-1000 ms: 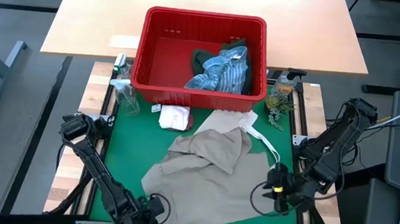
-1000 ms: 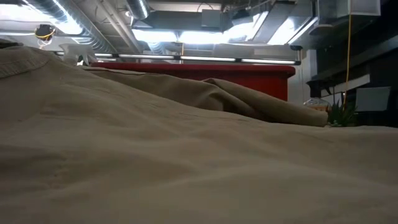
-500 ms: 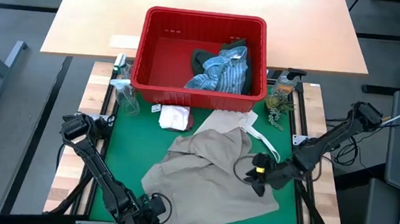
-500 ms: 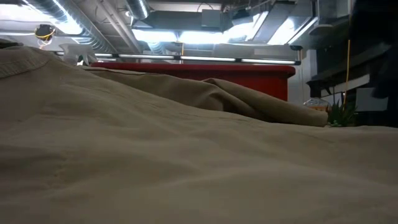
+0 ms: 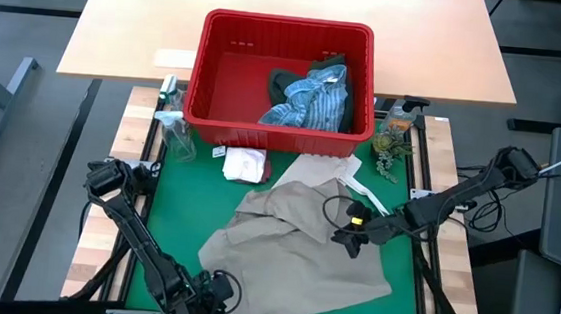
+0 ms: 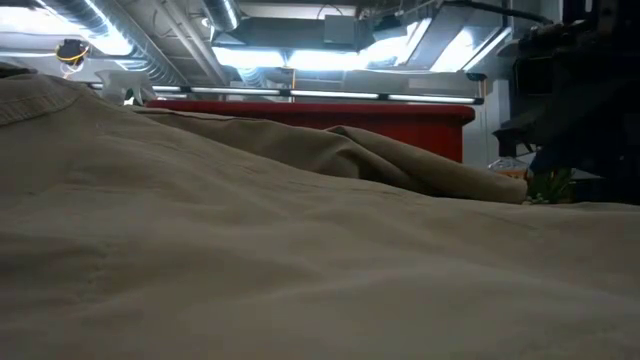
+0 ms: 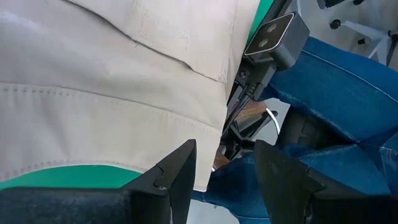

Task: Fold Laundry from Bin
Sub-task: Fold the gray shorts

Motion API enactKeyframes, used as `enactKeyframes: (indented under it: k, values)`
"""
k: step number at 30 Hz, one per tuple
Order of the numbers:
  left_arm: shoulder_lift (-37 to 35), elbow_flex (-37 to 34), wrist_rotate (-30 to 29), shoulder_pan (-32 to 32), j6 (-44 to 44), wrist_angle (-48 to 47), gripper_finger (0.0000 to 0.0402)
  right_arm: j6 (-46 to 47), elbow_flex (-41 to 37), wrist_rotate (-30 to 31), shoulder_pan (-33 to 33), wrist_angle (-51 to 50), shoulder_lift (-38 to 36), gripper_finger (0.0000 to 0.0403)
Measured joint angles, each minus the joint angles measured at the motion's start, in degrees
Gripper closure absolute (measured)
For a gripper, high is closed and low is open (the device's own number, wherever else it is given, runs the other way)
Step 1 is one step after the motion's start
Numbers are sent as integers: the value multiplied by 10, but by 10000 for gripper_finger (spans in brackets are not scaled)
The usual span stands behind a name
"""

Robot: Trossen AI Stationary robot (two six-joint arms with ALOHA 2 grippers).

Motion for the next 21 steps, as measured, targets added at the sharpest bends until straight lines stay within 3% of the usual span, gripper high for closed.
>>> enactKeyframes:
  k: [12,21]
  values:
    - [0,0,-16,0,0,0,246,2,0,-27,1,93,95,269]
    - [0,0,-16,0,0,0,246,0,0,-12,0,99,101,269]
